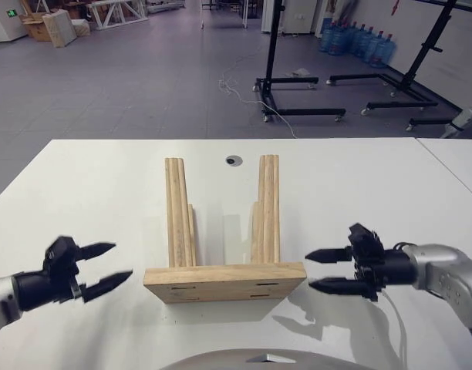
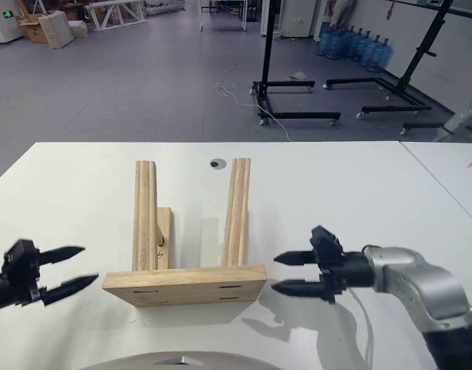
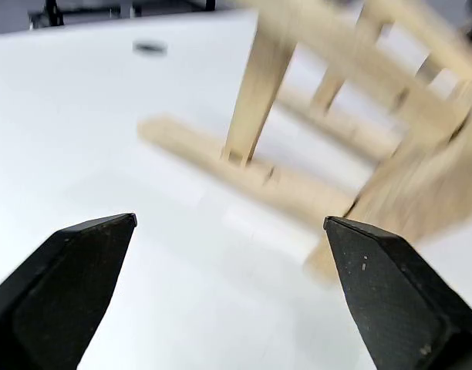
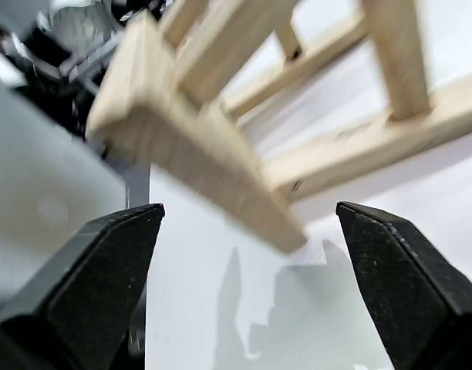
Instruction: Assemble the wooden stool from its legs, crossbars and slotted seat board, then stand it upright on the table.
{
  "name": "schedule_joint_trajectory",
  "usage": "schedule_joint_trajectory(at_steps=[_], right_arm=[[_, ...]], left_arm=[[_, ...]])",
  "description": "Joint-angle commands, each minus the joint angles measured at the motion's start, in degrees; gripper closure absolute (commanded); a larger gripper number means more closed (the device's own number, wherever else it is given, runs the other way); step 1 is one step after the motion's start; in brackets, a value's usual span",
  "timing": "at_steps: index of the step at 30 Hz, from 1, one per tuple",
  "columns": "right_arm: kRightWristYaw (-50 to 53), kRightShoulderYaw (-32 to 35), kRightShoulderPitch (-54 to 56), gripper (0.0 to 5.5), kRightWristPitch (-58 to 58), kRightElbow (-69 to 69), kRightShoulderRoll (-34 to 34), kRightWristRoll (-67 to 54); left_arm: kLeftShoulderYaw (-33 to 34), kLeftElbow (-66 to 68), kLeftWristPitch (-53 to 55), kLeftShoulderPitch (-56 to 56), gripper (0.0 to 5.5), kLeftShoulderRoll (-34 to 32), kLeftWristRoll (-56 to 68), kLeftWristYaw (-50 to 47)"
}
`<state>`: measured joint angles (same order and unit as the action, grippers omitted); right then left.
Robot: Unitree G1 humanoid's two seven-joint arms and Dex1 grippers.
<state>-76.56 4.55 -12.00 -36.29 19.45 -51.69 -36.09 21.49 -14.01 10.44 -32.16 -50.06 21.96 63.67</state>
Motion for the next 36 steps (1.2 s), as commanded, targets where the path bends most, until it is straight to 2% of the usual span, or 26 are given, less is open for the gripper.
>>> schedule_joint_trajectory(at_steps=[1, 6, 13, 15, 21, 30, 33, 36], right_arm=[[1.8, -4.7, -3.2, 1.37, 13.4, 2.4, 1.7, 9.5], [4.3, -9.9, 0.9, 1.37, 22.0, -5.4, 6.7, 15.3], [2.4, -11.6, -0.5, 1.37, 27.1, -11.6, 9.0, 14.4], [1.8, -12.5, -0.1, 1.33, 29.4, -14.0, 9.8, 15.3], [2.0, -12.7, 2.5, 1.33, 33.7, -17.6, 13.3, 15.2], [-0.2, -12.2, 6.3, 2.98, 31.3, -14.4, 12.7, 11.7], [0.1, -10.7, 6.9, 3.5, 20.5, -8.2, 11.3, 3.5], [-0.6, -10.8, 6.2, 3.59, 15.9, -3.8, 9.8, 1.4]], left_arm=[[-9.5, -0.8, -15.4, -1.2, 1.04, -0.5, -15.2, -1.7], [-15.4, -3.3, -18.7, 2.9, 1.04, 5.7, -18.8, -8.6], [-18.6, -8.2, -16.2, 3.7, 1.04, 4.7, -18.4, -8.8], [-20.0, -8.0, -16.5, 3.9, 1.27, 3.1, -20.2, -7.8], [-22.1, -7.5, -15.1, 6.9, 2.11, 4.1, -18.4, -8.1], [-22.9, -7.4, -14.9, 7.9, 3.56, 4.1, -16.0, -7.4], [-23.1, -7.8, -13.8, 8.6, 3.85, 3.5, -15.6, -6.8], [-23.3, -9.4, -12.4, 8.7, 3.89, 3.6, -14.1, -6.3]])
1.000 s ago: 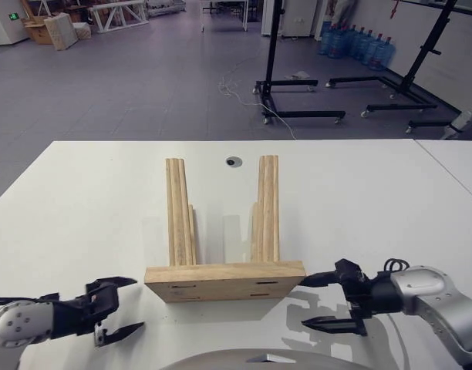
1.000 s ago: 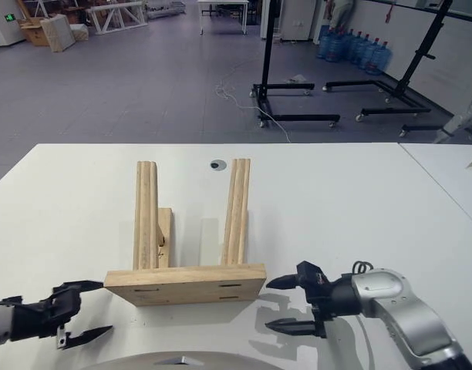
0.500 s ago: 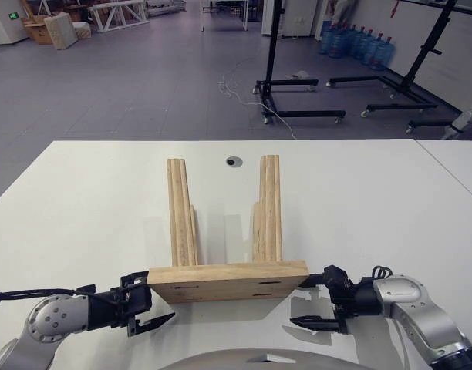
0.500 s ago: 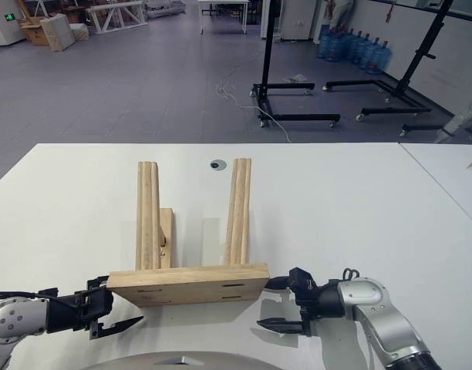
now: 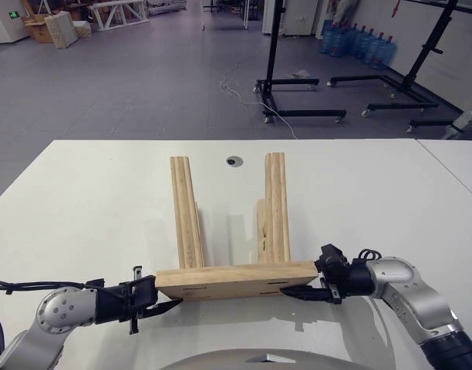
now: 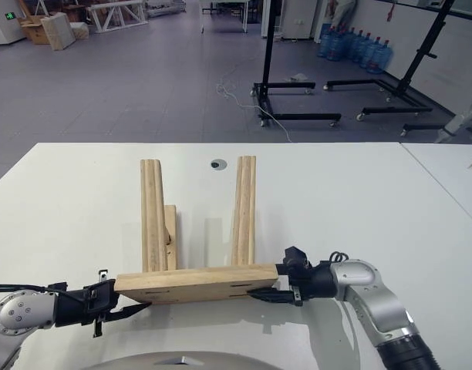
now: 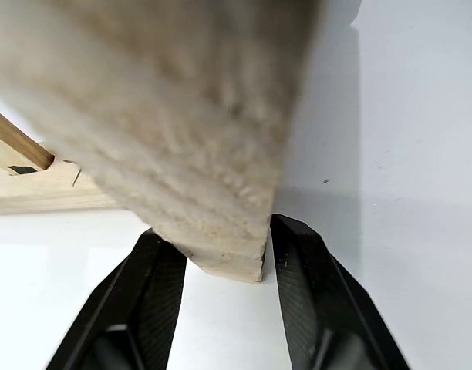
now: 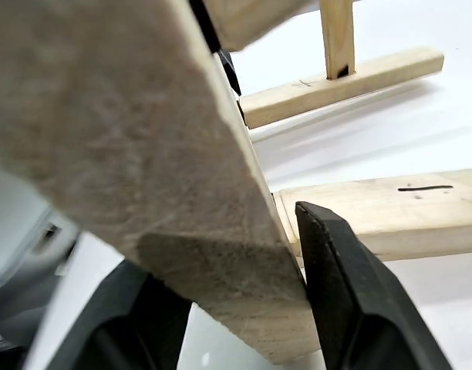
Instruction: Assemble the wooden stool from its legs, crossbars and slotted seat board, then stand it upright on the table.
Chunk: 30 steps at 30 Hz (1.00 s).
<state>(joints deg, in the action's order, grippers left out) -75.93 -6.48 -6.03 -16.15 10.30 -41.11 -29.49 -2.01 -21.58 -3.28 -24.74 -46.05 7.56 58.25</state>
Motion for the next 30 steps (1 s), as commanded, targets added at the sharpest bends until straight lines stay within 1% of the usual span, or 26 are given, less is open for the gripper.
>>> schedule_joint_trajectory(at_steps=[1, 4, 5, 6, 9, 11, 13, 14, 16, 18, 20, 21, 23, 25, 26, 28, 30], right_arm=[[-1.3, 0.4, 0.5, 3.6, -5.1, 5.5, -1.0, -5.4], [-0.7, 0.9, 1.9, 3.61, -8.5, 6.8, -1.1, -6.7], [0.0, 1.1, 2.3, 3.61, -11.6, 8.1, -1.5, -8.5], [0.7, 1.4, 2.8, 3.61, -15.3, 9.4, -1.9, -10.8], [3.7, 3.1, 4.5, 3.63, -26.7, 12.4, -3.0, -18.7], [6.3, 5.2, 7.8, 3.64, -39.1, 12.3, -5.0, -29.6], [12.0, 7.4, 12.5, 3.64, -50.9, 8.7, -6.4, -43.7], [13.7, 7.6, 13.7, 3.64, -54.2, 8.1, -8.6, -49.7], [14.4, 7.4, 12.8, 3.64, -56.7, 10.0, -15.5, -59.3], [13.5, 5.2, 13.1, 3.67, -58.4, 11.4, -24.8, -71.1], [12.3, 2.8, 13.2, 3.72, -59.4, 12.4, -32.3, -80.1], [11.6, 2.4, 12.5, 3.76, -59.4, 13.2, -34.7, -82.2], [7.8, -0.8, 13.2, 3.79, -60.6, 12.4, -38.3, -83.5], [4.4, -2.6, 13.2, 3.8, -60.5, 12.7, -41.3, -83.5], [2.8, -4.7, 16.1, 3.8, -61.5, 11.1, -41.5, -83.5], [1.9, -9.8, 23.6, 3.8, -64.1, 5.6, -39.7, -83.5], [4.5, -15.9, 33.7, 3.8, -67.6, -4.6, -34.7, -83.5]], left_arm=[[0.3, -2.7, 2.1, 1.3, 3.89, -0.4, 1.5, -0.5], [1.2, -5.5, 5.2, 1.1, 3.89, -0.8, 6.3, 0.8], [2.1, -7.3, 7.3, 1.2, 3.89, -0.9, 10.0, 1.5], [3.0, -9.2, 9.4, 1.3, 3.9, -0.9, 14.2, 2.3], [6.2, -15.5, 16.7, 2.9, 3.9, 1.1, 31.8, 2.9], [8.4, -18.8, 21.9, 2.8, 3.9, -0.8, 42.3, 4.4], [10.5, -21.5, 25.3, 1.9, 3.9, -2.7, 48.8, 5.6], [11.8, -22.9, 26.5, 2.1, 3.9, -3.6, 52.1, 5.2], [15.2, -25.2, 28.3, 3.1, 3.9, -5.4, 61.3, 2.3], [19.1, -28.2, 28.8, 1.9, 3.9, -7.0, 70.3, -0.1], [21.6, -30.8, 28.5, 0.3, 3.91, -8.0, 78.1, -3.2], [22.6, -31.4, 28.5, 0.0, 3.91, -8.5, 81.9, -5.1], [25.5, -30.6, 28.6, -0.1, 3.91, -9.6, 92.1, -9.5], [28.5, -30.8, 29.3, -1.6, 3.91, -10.1, 97.9, -11.9], [30.0, -31.6, 29.8, -3.1, 3.91, -10.0, 99.8, -13.0], [32.3, -32.9, 31.4, -6.4, 3.91, -9.4, 102.8, -15.6], [33.4, -33.3, 33.6, -10.2, 3.91, -8.0, 103.4, -17.7]])
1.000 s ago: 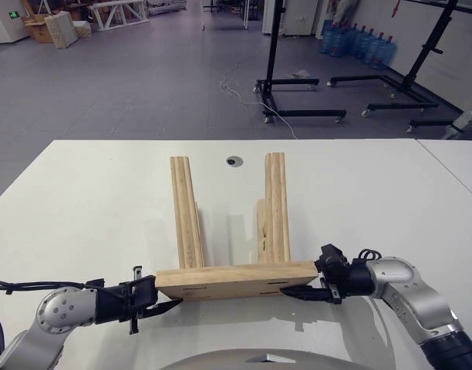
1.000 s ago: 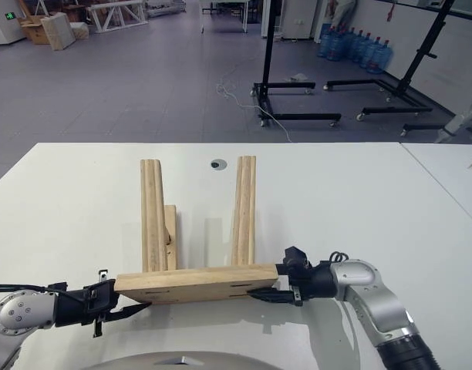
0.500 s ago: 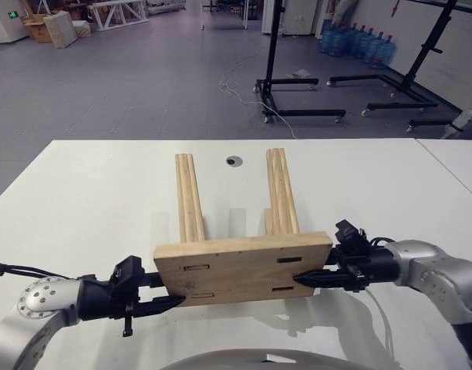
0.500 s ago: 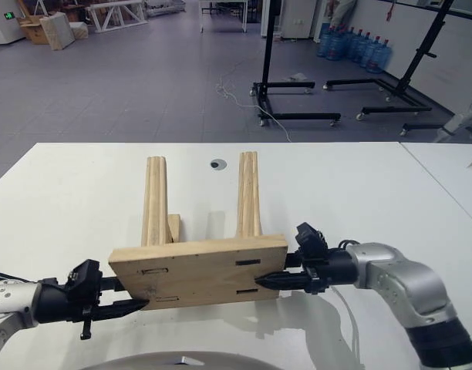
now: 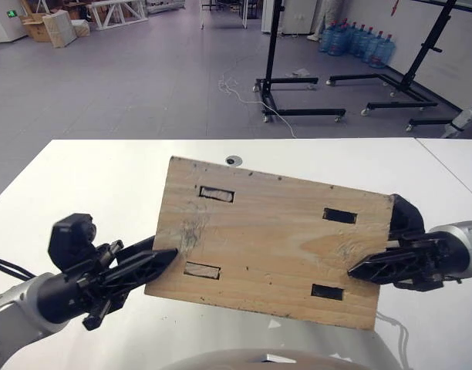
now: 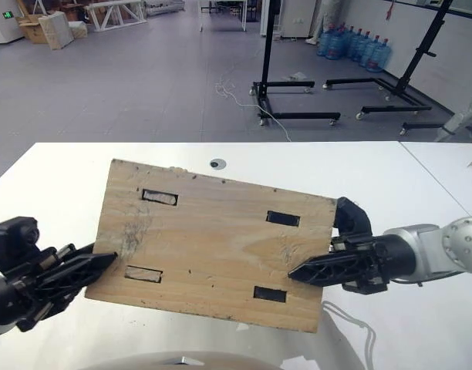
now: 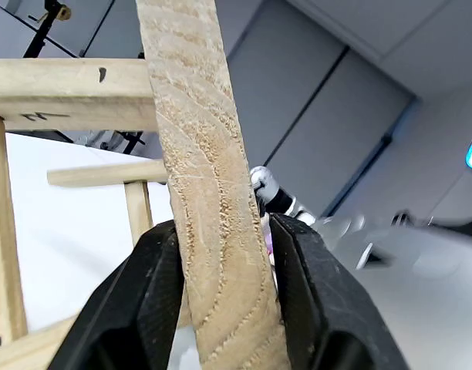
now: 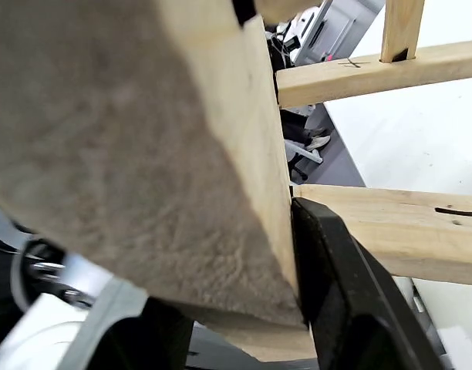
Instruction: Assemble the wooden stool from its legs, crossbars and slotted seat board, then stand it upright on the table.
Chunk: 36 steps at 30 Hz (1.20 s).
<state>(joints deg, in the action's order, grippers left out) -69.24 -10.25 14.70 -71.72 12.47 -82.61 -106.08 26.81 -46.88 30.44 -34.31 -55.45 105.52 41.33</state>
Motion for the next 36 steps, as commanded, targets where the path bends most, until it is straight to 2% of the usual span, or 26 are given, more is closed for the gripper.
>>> schedule_joint_trajectory(at_steps=[1, 5, 8, 11, 13, 15, 17, 20, 24, 29, 33, 34, 36], right_arm=[[0.0, -14.9, 18.3, 3.8, -13.9, -12.8, 9.9, -6.9], [7.0, -22.2, 31.2, 3.77, -18.7, -29.6, 18.9, -6.9], [15.0, -20.4, 33.9, 3.77, -18.0, -38.2, 25.7, -6.9], [27.6, -10.3, 29.3, 3.81, -12.9, -40.1, 32.5, -6.9], [39.0, -0.7, 24.0, 3.93, -7.9, -36.7, 38.1, -6.9], [53.2, 10.2, 17.8, 4.02, -1.6, -29.6, 47.5, -6.9], [67.7, 18.0, 12.4, 4.12, 5.6, -20.8, 57.7, -6.9], [83.0, 23.4, 8.3, 4.16, 13.7, -9.9, 68.8, -6.9], [98.3, 27.1, 7.4, 4.16, 22.2, -0.2, 78.6, -6.9], [111.6, 29.7, 10.2, 4.16, 28.8, 5.6, 86.2, -6.9], [116.7, 30.7, 10.2, 4.16, 30.4, 7.9, 88.5, -6.9], [117.3, 30.9, 9.6, 4.16, 30.4, 8.1, 88.5, -6.9], [118.1, 31.2, 8.4, 4.16, 30.0, 8.4, 88.3, -6.9]], left_arm=[[4.1, -7.8, 0.8, -2.4, 3.91, 2.4, 4.8, -1.9], [-0.8, -4.8, 3.4, -6.8, 3.91, 6.8, 0.0, -4.8], [-4.1, 0.3, 2.8, -3.9, 3.91, 9.4, -0.9, -8.8], [-7.5, 5.3, 1.9, 1.7, 3.91, 12.1, -3.9, -13.0], [-9.4, 7.9, 2.1, 4.3, 3.91, 13.8, -7.1, -14.1], [-11.7, 11.1, 2.3, 6.9, 3.91, 15.8, -9.0, -16.4], [-13.3, 13.8, 2.2, 9.0, 3.91, 17.5, -10.8, -18.3], [-13.9, 15.6, 1.5, 11.1, 3.91, 18.7, -13.8, -18.8], [-14.5, 16.6, 0.4, 13.9, 3.91, 18.8, -14.1, -19.4], [-14.6, 17.3, -1.8, 16.3, 3.91, 19.5, -15.3, -20.1], [-12.6, 19.0, -4.0, 19.2, 3.91, 19.5, -15.3, -20.8], [-12.1, 19.5, -4.2, 19.9, 3.55, 19.4, -14.3, -21.6], [-11.4, 19.7, -4.0, 20.7, 3.17, 19.3, -13.2, -22.1]])
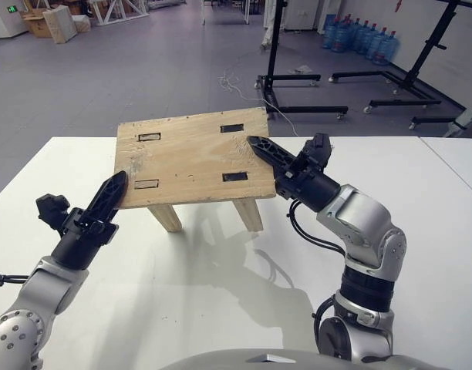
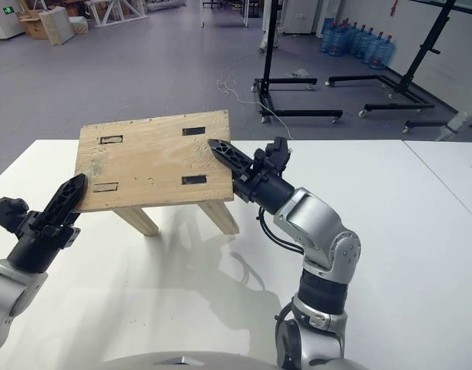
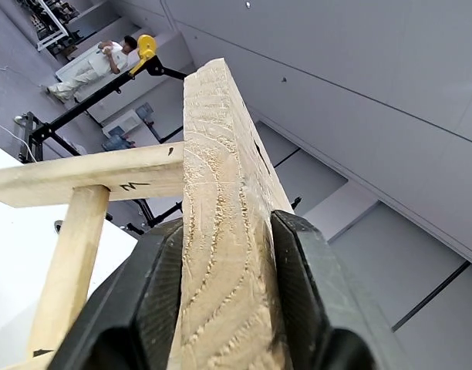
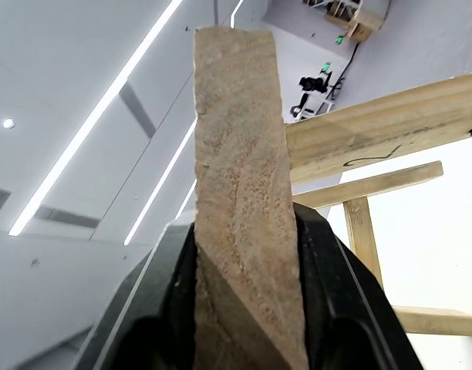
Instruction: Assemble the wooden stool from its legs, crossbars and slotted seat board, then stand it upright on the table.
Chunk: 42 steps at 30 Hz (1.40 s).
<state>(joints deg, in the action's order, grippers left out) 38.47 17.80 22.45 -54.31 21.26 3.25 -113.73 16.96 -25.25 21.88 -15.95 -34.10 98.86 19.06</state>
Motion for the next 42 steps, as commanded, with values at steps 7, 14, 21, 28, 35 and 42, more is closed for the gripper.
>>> schedule_joint_trajectory(at_steps=[7, 14, 21, 28, 35, 42], right_arm=[[10.8, 1.5, -4.1, 4.18, 12.7, -0.2, -0.6, 0.7], [7.1, 0.4, -5.3, 2.96, 11.6, -3.0, -4.6, 0.8], [-9.9, 5.4, -5.0, 1.81, 6.3, -6.2, -10.3, 0.7], [-26.5, 6.7, -14.6, 1.81, -0.5, -2.2, -20.7, 5.0], [-51.8, 5.4, -27.3, 1.81, -5.9, 5.3, -31.7, 13.6], [-61.3, -9.4, -26.5, 1.81, -4.4, 9.3, -31.6, 27.8]], left_arm=[[-0.9, -1.0, 7.5, 4.1, 2.02, -0.2, -8.9, 1.2], [-0.8, 1.9, 7.6, 6.5, 1.01, 3.1, -15.6, 4.1], [-4.6, -4.6, -0.1, 9.3, 0.75, 7.9, -36.9, 2.0], [-6.4, -8.7, -3.7, 13.1, 0.75, 10.8, -51.1, -3.3], [-7.4, -11.1, -4.1, 12.1, 0.75, 13.6, -55.5, -5.3], [-8.7, -10.3, -3.6, 14.1, 0.75, 14.2, -58.5, -5.2]])
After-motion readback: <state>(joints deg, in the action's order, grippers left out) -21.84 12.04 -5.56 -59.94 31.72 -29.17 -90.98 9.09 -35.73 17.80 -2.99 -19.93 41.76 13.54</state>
